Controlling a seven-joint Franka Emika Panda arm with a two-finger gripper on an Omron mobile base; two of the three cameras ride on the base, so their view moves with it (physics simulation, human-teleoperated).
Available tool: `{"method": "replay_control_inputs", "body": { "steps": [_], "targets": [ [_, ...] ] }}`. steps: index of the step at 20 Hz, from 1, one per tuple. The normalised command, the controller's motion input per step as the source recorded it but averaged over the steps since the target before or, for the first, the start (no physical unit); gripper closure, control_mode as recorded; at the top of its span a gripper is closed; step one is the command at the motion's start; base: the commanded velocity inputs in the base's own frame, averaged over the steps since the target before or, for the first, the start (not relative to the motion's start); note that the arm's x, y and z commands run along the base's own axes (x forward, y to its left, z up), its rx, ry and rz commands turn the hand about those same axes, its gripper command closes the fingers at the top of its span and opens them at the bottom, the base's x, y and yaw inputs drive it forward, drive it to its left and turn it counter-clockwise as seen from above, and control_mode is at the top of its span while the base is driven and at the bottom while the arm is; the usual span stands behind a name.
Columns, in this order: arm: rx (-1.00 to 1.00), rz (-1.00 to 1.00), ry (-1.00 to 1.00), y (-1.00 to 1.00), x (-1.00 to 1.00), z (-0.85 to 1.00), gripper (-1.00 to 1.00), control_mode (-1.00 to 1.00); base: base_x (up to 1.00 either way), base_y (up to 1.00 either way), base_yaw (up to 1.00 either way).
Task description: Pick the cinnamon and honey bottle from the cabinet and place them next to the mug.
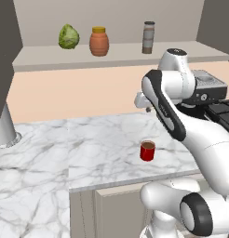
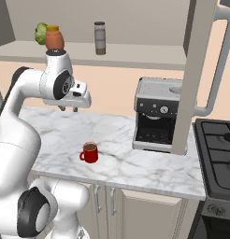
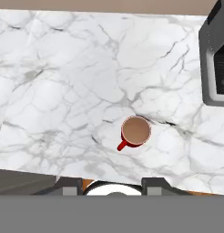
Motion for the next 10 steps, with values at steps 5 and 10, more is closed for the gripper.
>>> {"method": "replay_control_inputs", "body": {
  "steps": [5,10],
  "targets": [
    [-0.03,0.00,-0.07,0.02,-0.32,0.03,-1.00,-1.00,0.00,0.00,0.00],
    [0.03,0.00,-0.35,-0.02,-0.81,0.41,-1.00,-1.00,0.00,0.00,0.00]
  ]
}}
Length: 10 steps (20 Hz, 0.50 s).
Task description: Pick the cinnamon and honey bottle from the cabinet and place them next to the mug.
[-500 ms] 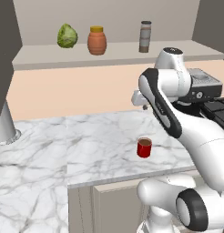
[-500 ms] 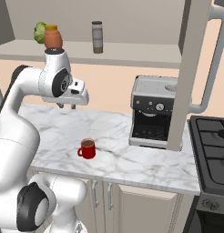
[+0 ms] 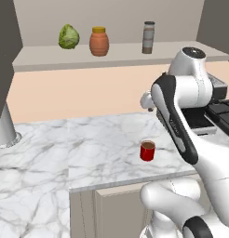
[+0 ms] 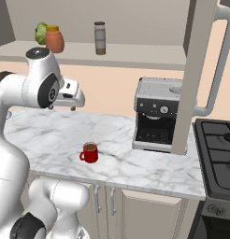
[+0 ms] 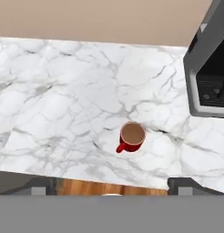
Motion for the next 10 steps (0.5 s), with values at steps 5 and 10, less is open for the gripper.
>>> {"method": "replay_control_inputs", "body": {
  "steps": [5,10],
  "targets": [
    [0.02,-0.02,-0.35,-0.05,-0.50,0.91,-1.00,-1.00,0.00,0.00,0.00],
    [0.00,-0.14,-0.30,-0.01,-0.07,1.00,-1.00,-1.00,0.00,0.00,0.00]
  ]
}}
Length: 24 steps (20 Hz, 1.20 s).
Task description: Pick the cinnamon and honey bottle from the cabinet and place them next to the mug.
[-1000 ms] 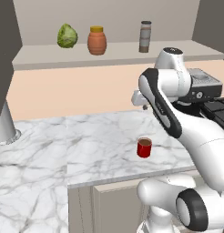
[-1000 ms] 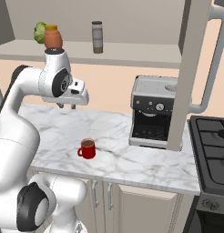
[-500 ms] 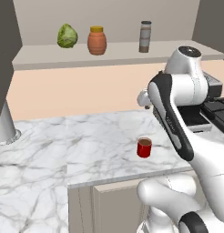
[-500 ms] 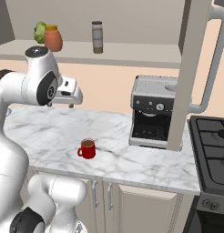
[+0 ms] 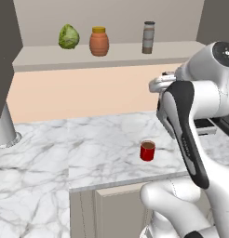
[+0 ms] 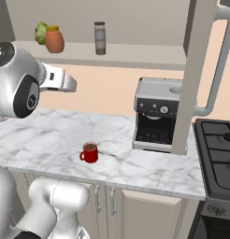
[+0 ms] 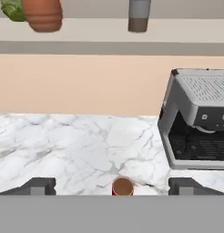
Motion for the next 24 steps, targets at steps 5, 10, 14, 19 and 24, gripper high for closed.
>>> {"method": "replay_control_inputs", "body": {
  "steps": [5,10,14,19,24],
  "targets": [
    [0.02,-0.14,-0.24,-0.10,0.14,1.00,-1.00,-1.00,0.00,0.00,0.00],
    [0.12,-0.08,-0.21,-0.37,0.36,0.45,-1.00,-1.00,0.00,0.00,0.00],
    [0.10,0.01,-0.03,-0.16,0.35,0.04,-1.00,-1.00,0.00,0.00,0.00],
    [0.01,0.05,0.02,0.00,0.42,0.25,-1.00,-1.00,0.00,0.00,0.00],
    [0.00,0.05,0.11,-0.10,0.61,0.28,-1.00,-1.00,0.00,0.00,0.00]
  ]
}}
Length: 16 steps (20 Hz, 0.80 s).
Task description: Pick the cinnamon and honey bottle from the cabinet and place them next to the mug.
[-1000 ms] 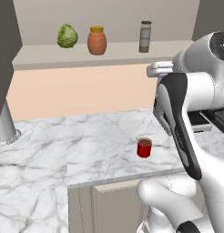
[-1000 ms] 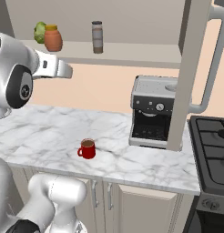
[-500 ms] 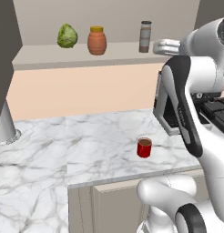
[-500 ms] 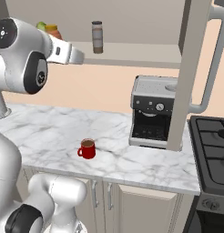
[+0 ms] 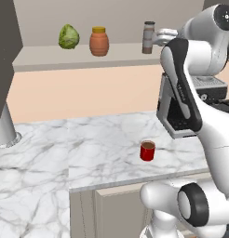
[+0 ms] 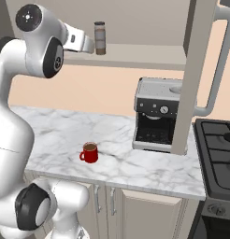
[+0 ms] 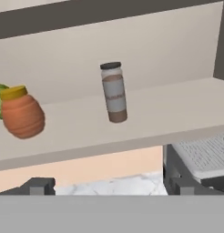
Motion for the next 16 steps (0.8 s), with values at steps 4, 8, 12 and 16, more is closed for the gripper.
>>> {"method": "replay_control_inputs", "body": {
  "steps": [4,8,12,16],
  "targets": [
    [0.00,0.00,0.14,-0.04,0.35,-0.04,-1.00,-1.00,0.00,0.00,0.00],
    [0.00,0.00,0.08,-0.01,0.17,-0.20,-1.00,-1.00,0.00,0.00,0.00],
    [0.00,0.00,-0.02,0.00,0.19,-0.05,-1.00,-1.00,0.00,0.00,0.00],
    [-0.02,0.00,-0.08,0.00,0.23,-0.13,-1.00,-1.00,0.00,0.00,0.00]
  ]
}}
